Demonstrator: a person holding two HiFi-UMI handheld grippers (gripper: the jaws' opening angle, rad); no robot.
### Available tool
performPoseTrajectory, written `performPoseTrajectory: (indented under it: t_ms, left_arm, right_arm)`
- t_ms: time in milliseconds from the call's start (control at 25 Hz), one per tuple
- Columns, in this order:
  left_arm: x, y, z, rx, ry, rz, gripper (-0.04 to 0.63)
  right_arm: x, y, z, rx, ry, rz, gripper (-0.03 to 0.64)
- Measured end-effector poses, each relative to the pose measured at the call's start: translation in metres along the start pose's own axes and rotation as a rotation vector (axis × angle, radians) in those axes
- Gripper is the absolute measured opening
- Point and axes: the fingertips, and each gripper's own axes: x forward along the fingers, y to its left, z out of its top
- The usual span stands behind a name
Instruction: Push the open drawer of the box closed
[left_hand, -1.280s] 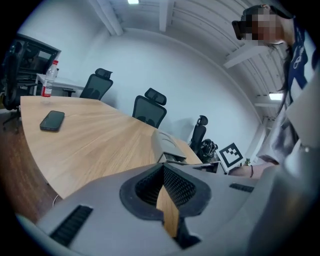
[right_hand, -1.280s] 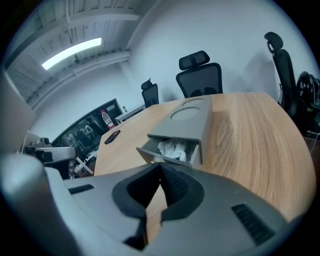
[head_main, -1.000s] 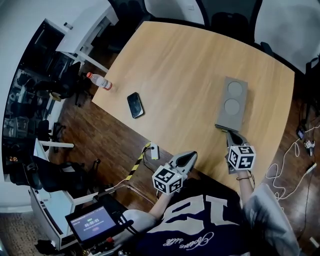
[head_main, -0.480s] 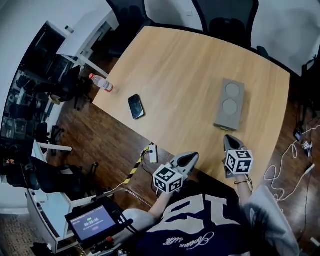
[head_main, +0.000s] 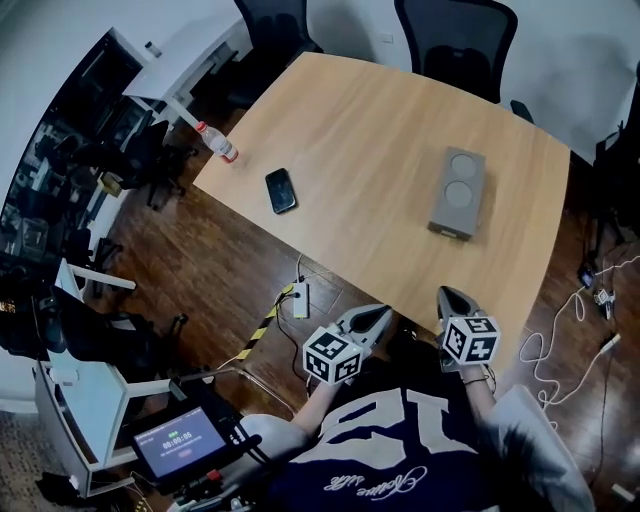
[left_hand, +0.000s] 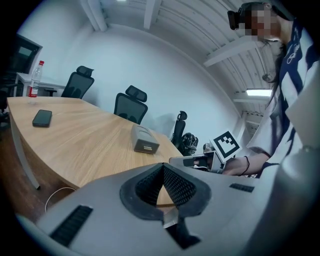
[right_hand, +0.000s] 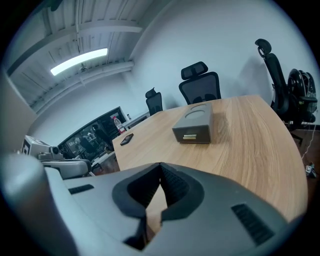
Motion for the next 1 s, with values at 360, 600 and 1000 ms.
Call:
performPoseTrajectory:
  t_ms: [360, 600, 1000]
  left_arm:
    - [-0.050, -0.034, -0.055, -0.052, -0.020, 0.025, 0.002]
    - [-0.051, -0.078, -0.066, -0.063, -0.057, 0.000, 0.002]
    - [-0.016, -0.137, -0.046, -0.037, -0.147, 0.062, 0.002]
  right_arm:
    - [-0.051, 0.044, -0.065, -0.024, 0.033, 0.046, -0.003]
    - [-0.100, 0.044, -0.087, -0.046, 0.025, 0.070, -0.003]
    - [-0.155, 0.007, -0.068, -0.111, -0.056, 0.150, -0.003]
